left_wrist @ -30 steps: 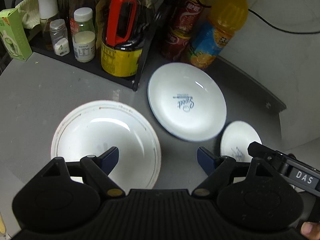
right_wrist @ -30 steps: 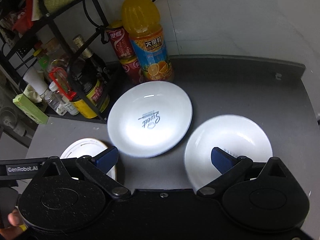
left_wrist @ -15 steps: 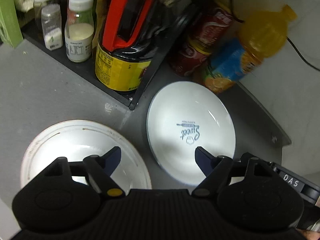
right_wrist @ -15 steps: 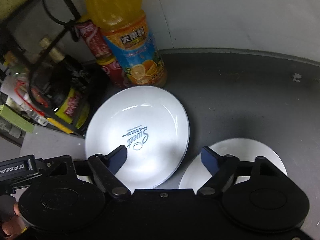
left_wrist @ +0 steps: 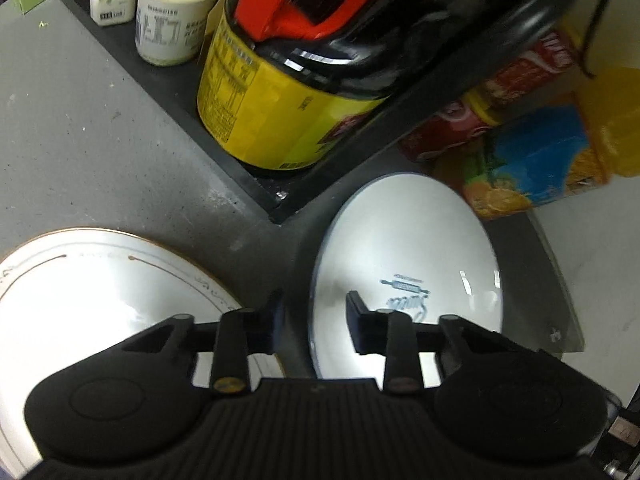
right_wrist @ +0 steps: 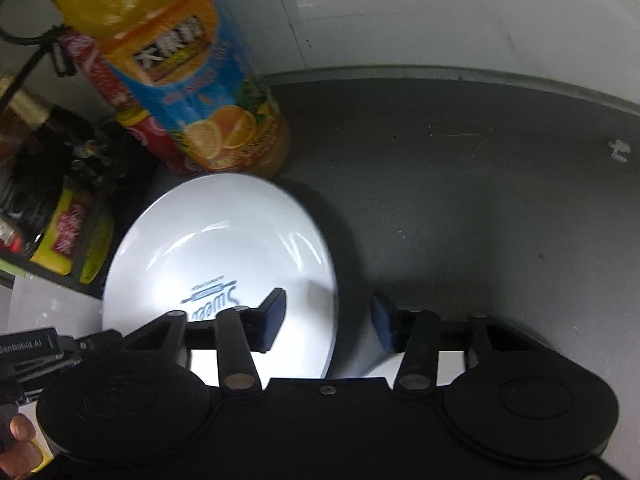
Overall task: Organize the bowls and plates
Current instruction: 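Close both tools on the rim of the white 'Sweet' plate, then lift the 'Sweet' plate with both tools toward the gold-rimmed plate, then lower the 'Sweet' plate onto the gold-rimmed plate with both tools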
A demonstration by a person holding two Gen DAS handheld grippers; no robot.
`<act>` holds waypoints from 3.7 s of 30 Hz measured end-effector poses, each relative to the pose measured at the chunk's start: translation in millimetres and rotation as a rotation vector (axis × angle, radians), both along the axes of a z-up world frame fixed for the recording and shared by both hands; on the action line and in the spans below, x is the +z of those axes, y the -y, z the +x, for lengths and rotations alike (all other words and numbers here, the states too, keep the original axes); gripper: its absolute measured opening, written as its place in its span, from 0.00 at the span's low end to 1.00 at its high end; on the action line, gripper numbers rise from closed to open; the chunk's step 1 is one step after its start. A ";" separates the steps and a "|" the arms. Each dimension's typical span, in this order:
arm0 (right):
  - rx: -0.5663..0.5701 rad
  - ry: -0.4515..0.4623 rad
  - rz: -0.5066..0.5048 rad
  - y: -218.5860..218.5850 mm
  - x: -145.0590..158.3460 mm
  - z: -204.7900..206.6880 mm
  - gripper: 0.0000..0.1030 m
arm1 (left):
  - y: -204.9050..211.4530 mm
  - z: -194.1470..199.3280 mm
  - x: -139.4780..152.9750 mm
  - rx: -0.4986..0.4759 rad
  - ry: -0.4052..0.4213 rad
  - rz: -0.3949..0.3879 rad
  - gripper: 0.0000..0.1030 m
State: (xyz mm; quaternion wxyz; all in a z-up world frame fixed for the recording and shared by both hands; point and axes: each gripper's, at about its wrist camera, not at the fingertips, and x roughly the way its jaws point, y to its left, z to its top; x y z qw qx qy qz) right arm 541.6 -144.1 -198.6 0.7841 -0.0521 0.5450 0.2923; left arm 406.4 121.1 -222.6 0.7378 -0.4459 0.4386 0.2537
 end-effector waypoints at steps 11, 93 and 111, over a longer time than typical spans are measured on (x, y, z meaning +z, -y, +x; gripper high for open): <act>-0.012 -0.100 0.065 -3.3 -25.9 14.2 0.19 | 5.3 6.2 -23.0 0.053 0.016 -0.084 0.11; 0.037 0.026 0.102 -23.1 42.0 -258.2 0.10 | -39.2 -252.7 27.4 0.028 0.084 -0.094 0.11; -0.030 0.062 0.095 -22.1 28.1 -244.2 0.07 | -33.7 -230.7 24.7 -0.036 0.032 -0.036 0.16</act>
